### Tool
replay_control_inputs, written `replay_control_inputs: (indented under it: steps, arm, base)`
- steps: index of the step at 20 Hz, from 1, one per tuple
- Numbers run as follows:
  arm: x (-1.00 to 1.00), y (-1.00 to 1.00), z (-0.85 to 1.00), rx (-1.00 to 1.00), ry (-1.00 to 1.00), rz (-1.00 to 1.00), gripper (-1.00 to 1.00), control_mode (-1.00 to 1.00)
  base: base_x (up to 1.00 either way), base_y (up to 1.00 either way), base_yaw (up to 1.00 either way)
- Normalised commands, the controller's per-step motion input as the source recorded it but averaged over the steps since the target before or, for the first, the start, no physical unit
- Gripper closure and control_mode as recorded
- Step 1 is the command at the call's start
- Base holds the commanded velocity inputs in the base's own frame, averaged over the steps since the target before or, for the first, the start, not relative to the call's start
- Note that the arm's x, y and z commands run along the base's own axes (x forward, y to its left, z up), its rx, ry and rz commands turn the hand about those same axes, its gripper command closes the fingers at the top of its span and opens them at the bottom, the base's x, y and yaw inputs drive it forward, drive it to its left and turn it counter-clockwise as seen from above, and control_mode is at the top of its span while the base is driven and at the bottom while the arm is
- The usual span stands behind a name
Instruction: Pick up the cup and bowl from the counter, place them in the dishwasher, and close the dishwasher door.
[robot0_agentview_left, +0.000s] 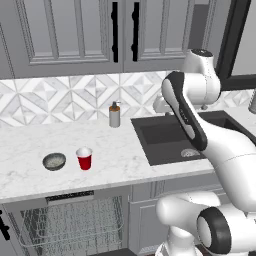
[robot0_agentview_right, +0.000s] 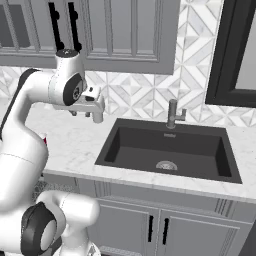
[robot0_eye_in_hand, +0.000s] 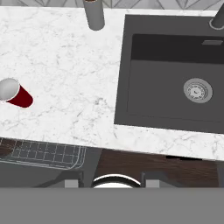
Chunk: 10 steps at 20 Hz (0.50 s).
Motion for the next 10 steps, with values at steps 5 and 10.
replay_control_inputs:
  steps: [5, 10]
  arm:
    - [-0.1, 0.0, 0.0, 0.0, -0.01, 0.0, -1.0, -1.0]
    - [-0.31, 0.0, -0.19, 0.0, 0.0, 0.0, -1.0, -1.0]
  base:
    - [0.0, 0.0, 0.0]
    - [0.0, 0.0, 0.0]
